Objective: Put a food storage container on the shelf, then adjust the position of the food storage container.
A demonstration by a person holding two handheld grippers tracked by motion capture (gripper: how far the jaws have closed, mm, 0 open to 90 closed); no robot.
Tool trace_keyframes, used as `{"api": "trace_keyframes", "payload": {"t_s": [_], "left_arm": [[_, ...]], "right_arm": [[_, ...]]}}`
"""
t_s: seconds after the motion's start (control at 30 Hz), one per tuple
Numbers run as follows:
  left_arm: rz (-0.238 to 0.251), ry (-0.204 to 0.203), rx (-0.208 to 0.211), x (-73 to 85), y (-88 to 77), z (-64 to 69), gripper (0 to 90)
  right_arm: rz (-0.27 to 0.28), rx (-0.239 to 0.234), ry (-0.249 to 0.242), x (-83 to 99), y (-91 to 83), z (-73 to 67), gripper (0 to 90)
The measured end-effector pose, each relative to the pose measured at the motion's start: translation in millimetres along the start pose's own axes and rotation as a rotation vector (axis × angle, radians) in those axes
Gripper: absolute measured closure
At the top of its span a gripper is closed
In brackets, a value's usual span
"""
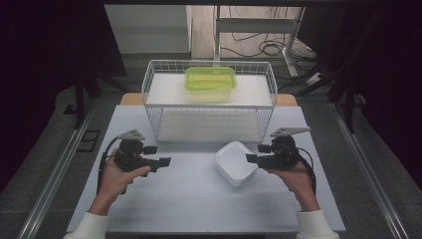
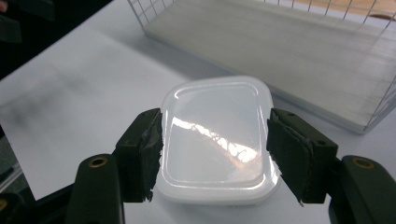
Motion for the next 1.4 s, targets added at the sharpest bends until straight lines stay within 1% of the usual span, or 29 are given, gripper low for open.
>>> {"api": "trace_keyframes", "payload": {"t_s": [0.07, 0.17, 0.27, 0.4, 0.57, 0.67, 0.8, 0.83, 0.97, 1.03, 1.1, 1.13, 1.2, 1.3, 1.4], "left_arm": [[0.0, -0.003, 0.002, 1.7, 0.9, 0.0, 23.5], [0.008, -0.022, 0.01, 5.3, 1.6, 0.4, 23.5], [0.009, -0.03, 0.012, 8.9, 1.4, 0.6, 23.4], [0.01, -0.042, -0.003, 11.5, -0.9, -0.9, 23.4], [0.011, -0.048, -0.003, 12.0, -3.6, -1.0, 23.9], [0.015, -0.047, -0.006, 12.7, -5.0, -1.3, 23.5], [0.021, -0.051, -0.002, 12.5, -5.2, -2.3, 23.0], [0.021, -0.052, 0.002, 12.2, -5.3, -2.4, 23.0], [0.023, -0.056, 0.002, 12.6, -5.1, -2.4, 22.7], [0.022, -0.057, 0.012, 13.9, -4.3, -0.7, 22.6], [0.017, -0.054, 0.015, 15.1, -3.3, -0.2, 22.4], [0.014, -0.051, 0.015, 15.5, -2.6, -0.4, 22.4], [0.012, -0.052, 0.013, 15.7, -1.9, -0.8, 22.1], [0.011, -0.054, 0.01, 15.9, -1.0, -1.4, 21.8], [0.01, -0.055, 0.004, 16.6, -0.9, -2.4, 21.4]], "right_arm": [[-0.013, 0.003, -0.004, 2.1, 2.9, 1.4, 36.1], [-0.02, 0.007, 0.003, 3.4, 6.1, 4.3, 36.4], [-0.02, 0.011, 0.01, 4.1, 7.9, 6.3, 36.6], [-0.025, 0.014, 0.013, 3.9, 11.3, 7.0, 36.8], [-0.057, 0.024, 0.009, 4.2, 19.5, 6.0, 40.3], [-0.066, 0.034, 0.008, -1.2, 22.3, 8.6, 41.5], [-0.067, 0.052, 0.029, -13.4, 26.8, 13.6, 44.4], [-0.073, 0.056, 0.027, -16.1, 29.1, 15.2, 45.6], [-0.111, 0.103, 0.021, -25.3, 41.0, 24.8, 57.6], [-0.122, 0.135, 0.028, -29.3, 46.2, 31.3, 64.8], [-0.133, 0.165, 0.03, -31.9, 51.2, 37.5, 73.0], [-0.139, 0.175, 0.029, -32.7, 53.9, 40.3, 75.7], [-0.171, 0.192, 0.023, -32.3, 60.7, 44.1, 81.5], [-0.2, 0.218, 0.011, -30.9, 69.7, 48.4, 87.1], [-0.219, 0.24, 0.008, -29.1, 77.0, 52.4, 89.0]]}}
Point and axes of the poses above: each handheld gripper's, and its own axes: y roughly forward along the jaws, x roughly out of its underside, z roughly to its right, the point moved 6 cm from there along y, roughly forward along the jaws, and after that the axes turned 8 degrees about y, right-handed, at the moved point
